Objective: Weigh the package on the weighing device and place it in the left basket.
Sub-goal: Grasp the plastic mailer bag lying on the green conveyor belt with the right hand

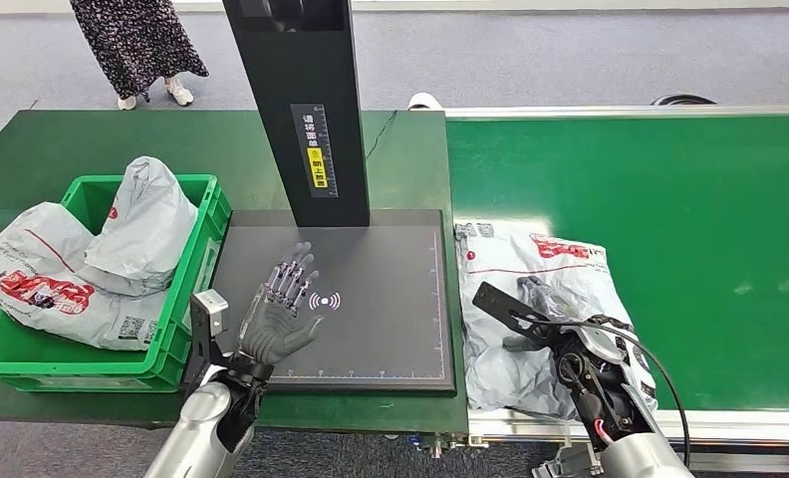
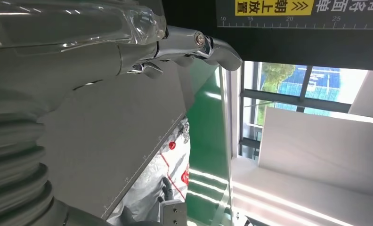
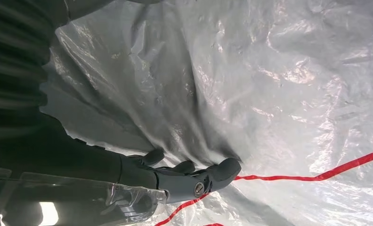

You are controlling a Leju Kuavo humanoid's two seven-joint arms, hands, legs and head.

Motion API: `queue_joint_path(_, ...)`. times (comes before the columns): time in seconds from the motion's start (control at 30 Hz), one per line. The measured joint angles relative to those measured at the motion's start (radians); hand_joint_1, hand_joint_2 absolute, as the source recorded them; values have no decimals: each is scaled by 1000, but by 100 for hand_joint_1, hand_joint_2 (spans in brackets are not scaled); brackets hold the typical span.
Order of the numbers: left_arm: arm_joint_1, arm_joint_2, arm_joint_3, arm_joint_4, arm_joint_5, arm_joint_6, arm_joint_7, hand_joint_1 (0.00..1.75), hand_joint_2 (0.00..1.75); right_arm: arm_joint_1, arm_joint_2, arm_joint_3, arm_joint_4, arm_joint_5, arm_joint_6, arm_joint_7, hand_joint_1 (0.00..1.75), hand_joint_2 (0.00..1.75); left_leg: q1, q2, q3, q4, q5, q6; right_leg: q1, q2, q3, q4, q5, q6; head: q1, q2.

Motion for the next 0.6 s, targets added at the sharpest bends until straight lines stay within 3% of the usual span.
queue_joint_path(0.37, 10, -1, 0, -2, 9, 15, 16, 0, 175, -16, -5, 24, 22, 48, -24, 78, 0, 175, 0, 0, 0, 0, 0, 0, 0, 0, 0, 0, 0, 0, 0, 0)
queue_joint_path(0.5, 23, -1, 0, -17, 10, 20, 25, 0, 175, -14, -14, 31, 18, 91, -30, 147, 173, 175, 0, 0, 0, 0, 0, 0, 0, 0, 0, 0, 0, 0, 0, 0)
queue_joint_path(0.6, 20, -3, -1, -17, 14, 19, 35, 0, 175, -16, -18, 32, 26, 84, 29, 120, 175, 175, 0, 0, 0, 0, 0, 0, 0, 0, 0, 0, 0, 0, 0, 0)
